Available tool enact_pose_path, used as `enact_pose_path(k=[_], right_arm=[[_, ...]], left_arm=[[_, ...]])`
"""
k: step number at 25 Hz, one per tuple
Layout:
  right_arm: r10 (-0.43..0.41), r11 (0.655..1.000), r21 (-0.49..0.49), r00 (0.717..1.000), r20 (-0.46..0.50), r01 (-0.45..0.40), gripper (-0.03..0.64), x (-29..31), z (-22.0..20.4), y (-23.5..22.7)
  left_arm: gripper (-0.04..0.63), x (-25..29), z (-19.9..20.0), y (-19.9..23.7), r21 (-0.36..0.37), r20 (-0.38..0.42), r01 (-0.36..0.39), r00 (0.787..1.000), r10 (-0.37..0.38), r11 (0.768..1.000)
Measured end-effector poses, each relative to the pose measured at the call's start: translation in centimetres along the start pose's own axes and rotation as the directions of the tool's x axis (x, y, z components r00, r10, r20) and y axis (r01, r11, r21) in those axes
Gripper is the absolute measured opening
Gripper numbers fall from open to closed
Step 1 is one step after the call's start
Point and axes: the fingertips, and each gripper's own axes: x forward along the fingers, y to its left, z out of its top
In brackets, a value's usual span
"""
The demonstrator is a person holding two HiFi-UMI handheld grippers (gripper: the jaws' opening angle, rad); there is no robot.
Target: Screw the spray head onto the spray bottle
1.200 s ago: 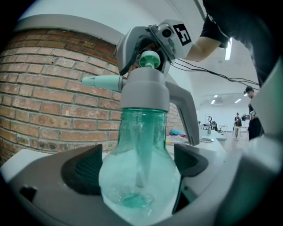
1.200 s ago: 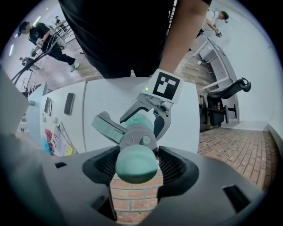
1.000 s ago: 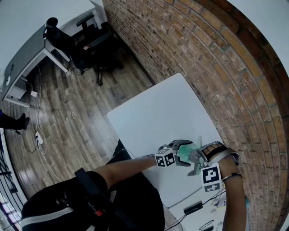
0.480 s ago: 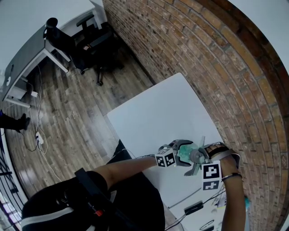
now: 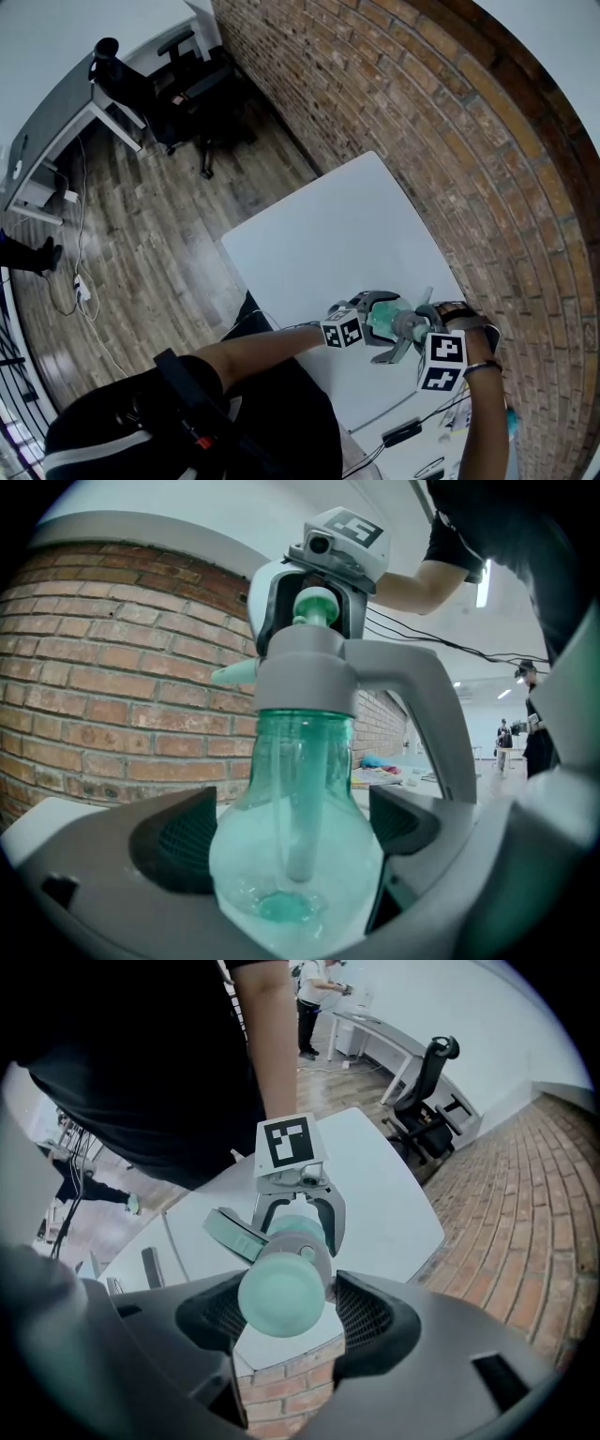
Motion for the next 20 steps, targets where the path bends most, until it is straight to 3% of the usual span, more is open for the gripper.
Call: enact_pose_path(k=[9, 15, 20], right_arm=[[0.010, 0.981, 0.191, 0.998, 0.061, -0.022, 0.272, -0.13, -0.24, -0.04], [-0.001, 0.938, 0.345, 0.995, 0.098, -0.033, 0.273, -0.28, -0.28, -0.20], [-0.034, 0.912, 0.410, 0.991, 0.132, -0.023, 0.273, -0.42, -0.19, -0.26]], left_arm=[[0.491, 0.06, 0.08, -0.15, 0.027, 0.006, 0.018, 1.000, -0.018, 0.999], [0.494, 0.08, 0.08, -0.21, 0.036, 0.019, 0.013, 1.000, -0.014, 0.999], [0.494, -0.18, 0.02, -0.28, 0.037, 0.040, 0.029, 0.999, -0.030, 0.999]])
